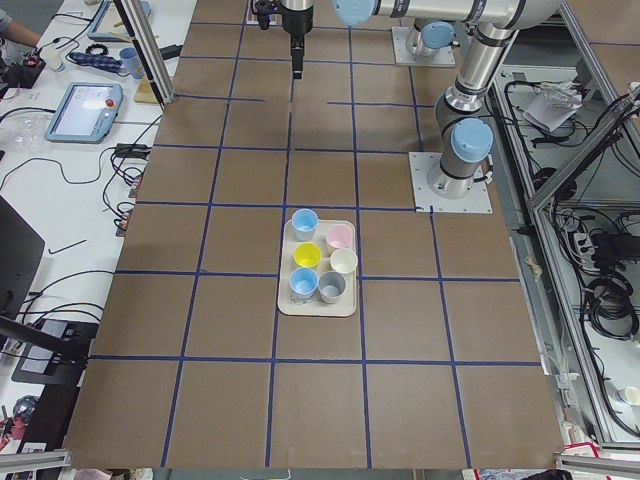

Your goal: Transfer IKEA cup to right arm and place on rack

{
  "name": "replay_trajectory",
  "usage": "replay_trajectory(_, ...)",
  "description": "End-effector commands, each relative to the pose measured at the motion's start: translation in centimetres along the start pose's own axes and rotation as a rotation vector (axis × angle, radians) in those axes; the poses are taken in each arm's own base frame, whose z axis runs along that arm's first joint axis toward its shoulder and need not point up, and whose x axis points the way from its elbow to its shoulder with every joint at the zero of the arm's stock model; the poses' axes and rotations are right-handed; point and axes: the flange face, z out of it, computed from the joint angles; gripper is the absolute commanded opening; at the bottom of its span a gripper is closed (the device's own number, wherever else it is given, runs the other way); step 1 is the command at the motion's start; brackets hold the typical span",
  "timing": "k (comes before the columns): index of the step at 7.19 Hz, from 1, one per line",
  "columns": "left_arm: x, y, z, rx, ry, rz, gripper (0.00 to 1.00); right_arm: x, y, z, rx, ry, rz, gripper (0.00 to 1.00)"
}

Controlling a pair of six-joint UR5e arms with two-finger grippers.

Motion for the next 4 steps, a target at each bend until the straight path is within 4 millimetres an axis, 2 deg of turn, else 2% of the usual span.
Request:
replay_trajectory(1, 0.0, 0.0, 0.7, -0.012, 0.0, 0.006, 1.0, 0.2, -0.2, 0.2, -0.003, 0.0, 0.008, 1.0)
replay_trajectory(4, 0.0, 0.4, -0.4, -0.003, -0.001, 0.006, 1.0, 0.2, -0.2, 0.4, -0.01, -0.006, 0.008, 1.0)
